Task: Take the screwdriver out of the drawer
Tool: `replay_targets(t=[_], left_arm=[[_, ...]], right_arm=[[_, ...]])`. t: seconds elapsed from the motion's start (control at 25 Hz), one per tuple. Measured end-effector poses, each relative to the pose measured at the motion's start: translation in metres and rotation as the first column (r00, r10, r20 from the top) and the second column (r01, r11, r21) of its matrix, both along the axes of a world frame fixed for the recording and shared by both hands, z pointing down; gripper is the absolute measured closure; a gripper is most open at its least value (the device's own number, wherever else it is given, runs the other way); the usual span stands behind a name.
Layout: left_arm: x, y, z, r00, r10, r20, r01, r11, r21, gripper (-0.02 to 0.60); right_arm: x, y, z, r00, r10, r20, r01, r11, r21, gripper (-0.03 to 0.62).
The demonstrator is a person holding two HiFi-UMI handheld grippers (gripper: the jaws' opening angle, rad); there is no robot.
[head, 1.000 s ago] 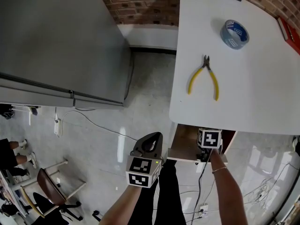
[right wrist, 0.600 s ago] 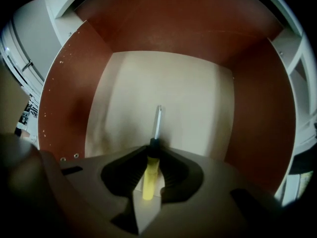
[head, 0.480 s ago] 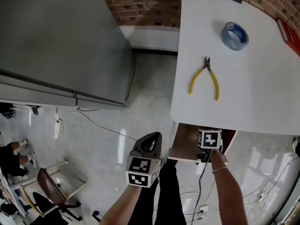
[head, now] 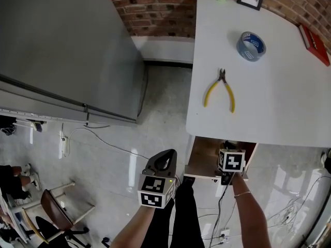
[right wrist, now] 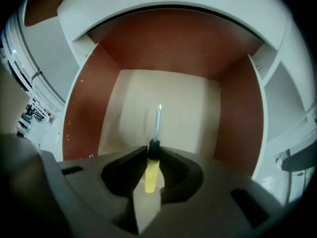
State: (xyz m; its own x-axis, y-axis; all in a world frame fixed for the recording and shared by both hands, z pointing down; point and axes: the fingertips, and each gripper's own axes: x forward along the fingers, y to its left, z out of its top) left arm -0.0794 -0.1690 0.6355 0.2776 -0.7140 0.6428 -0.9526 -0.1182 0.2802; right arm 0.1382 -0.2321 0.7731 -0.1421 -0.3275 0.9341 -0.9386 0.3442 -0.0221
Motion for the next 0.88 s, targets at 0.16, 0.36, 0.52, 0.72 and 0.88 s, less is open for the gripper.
replay_targets(t=[0.16,0.36,0.52,0.72,0.88], left_arm=[[-0.001,0.001,-0.011,1.000,0.013,0.005,-0.013,1.000,0.012,0.588],[0.001,0.001,-0.027,0.999,0.034,0.008,-0.034,0.999,0.031,0.588],[0.002,0.003,-0.040,0.998,0.056,0.014,-0.057,0.998,0.041,0.589],[0.003,0.005,-0.058,0.996,0.090,0.016,-0.091,0.994,0.058,0.589],[0.001,0.007,-0.075,0.994,0.109,0.019,-0.110,0.991,0.073,0.589]], right_arm=[[-0.002,0.004,-0.020,1.000,0.016,0.026,-0.017,0.999,0.028,0.516],[-0.010,0.007,-0.051,0.998,0.020,0.061,-0.024,0.997,0.076,0.516],[-0.013,0.014,-0.079,0.994,0.048,0.100,-0.058,0.993,0.102,0.516],[-0.017,0.025,-0.120,0.986,0.071,0.153,-0.094,0.985,0.145,0.516],[-0.018,0.035,-0.152,0.978,0.088,0.187,-0.122,0.976,0.180,0.516]])
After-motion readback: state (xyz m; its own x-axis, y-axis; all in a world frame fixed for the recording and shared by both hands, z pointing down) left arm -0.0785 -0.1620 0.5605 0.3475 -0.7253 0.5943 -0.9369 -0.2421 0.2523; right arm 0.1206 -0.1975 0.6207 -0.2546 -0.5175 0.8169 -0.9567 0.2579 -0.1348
